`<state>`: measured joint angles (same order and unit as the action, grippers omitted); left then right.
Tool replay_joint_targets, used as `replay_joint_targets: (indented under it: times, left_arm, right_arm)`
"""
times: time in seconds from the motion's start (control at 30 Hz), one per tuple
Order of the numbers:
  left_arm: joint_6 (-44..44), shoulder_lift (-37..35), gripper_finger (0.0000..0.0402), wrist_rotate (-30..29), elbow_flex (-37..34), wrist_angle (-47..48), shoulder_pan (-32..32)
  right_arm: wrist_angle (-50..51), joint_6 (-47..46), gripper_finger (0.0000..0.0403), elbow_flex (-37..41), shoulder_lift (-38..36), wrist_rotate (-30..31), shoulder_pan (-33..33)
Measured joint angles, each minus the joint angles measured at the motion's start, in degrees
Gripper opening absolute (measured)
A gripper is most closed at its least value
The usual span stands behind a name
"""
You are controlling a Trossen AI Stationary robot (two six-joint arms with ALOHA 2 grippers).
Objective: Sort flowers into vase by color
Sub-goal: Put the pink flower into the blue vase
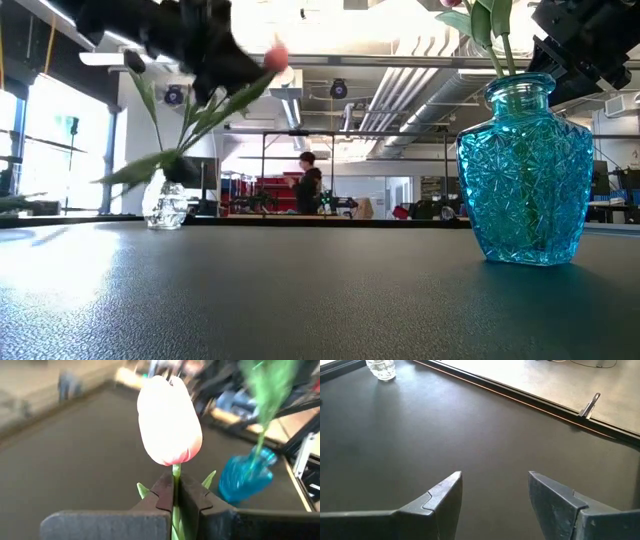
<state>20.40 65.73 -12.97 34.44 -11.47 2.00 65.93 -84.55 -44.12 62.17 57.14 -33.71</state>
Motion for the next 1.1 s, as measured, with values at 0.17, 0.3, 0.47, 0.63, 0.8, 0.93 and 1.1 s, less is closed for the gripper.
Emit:
replay_joint_targets:
  times: [0.17, 0.3, 0.47, 0.63, 0.8, 0.93, 1.1]
  left_arm:
    - [-13.12, -0.02, 0.0, 0.85, 0.06, -13.34, 0.66]
    - [-17.91, -0.02, 0.0, 4.68, 0.07, -22.32, 0.81]
    - [-19.56, 2.37, 0.0, 10.56, 0.07, -32.33, 0.81]
    - [-19.35, 7.78, 0.0, 16.11, 0.07, -44.39, 0.81]
    - [-19.16, 13.32, 0.0, 19.76, 0.07, -60.81, 0.8]
    - [-19.17, 16.51, 0.0, 21.71, 0.76, -71.22, 0.79]
    - [-17.62, 21.34, 0.0, 25.09, 6.41, -72.03, 1.22]
  right_arm:
    - [-0.02, 0.01, 0.0213, 0.0, 0.0, 0.04, 0.0]
    - [-0.02, 0.17, 0.0213, 0.0, 0.0, 0.46, 0.0]
    - [-0.02, 0.21, 0.0213, 0.0, 0.0, 1.43, 0.0]
    - [-0.02, 0.34, 0.0213, 0.0, 0.0, 2.38, 0.0]
    - [-0.02, 0.31, 0.0213, 0.0, 0.0, 2.62, 0.0]
    - [-0.02, 0.15, 0.0213, 0.0, 0.0, 2.65, 0.0]
    - [0.0, 0.03, 0.0213, 0.0, 0.0, 2.69, 0.0]
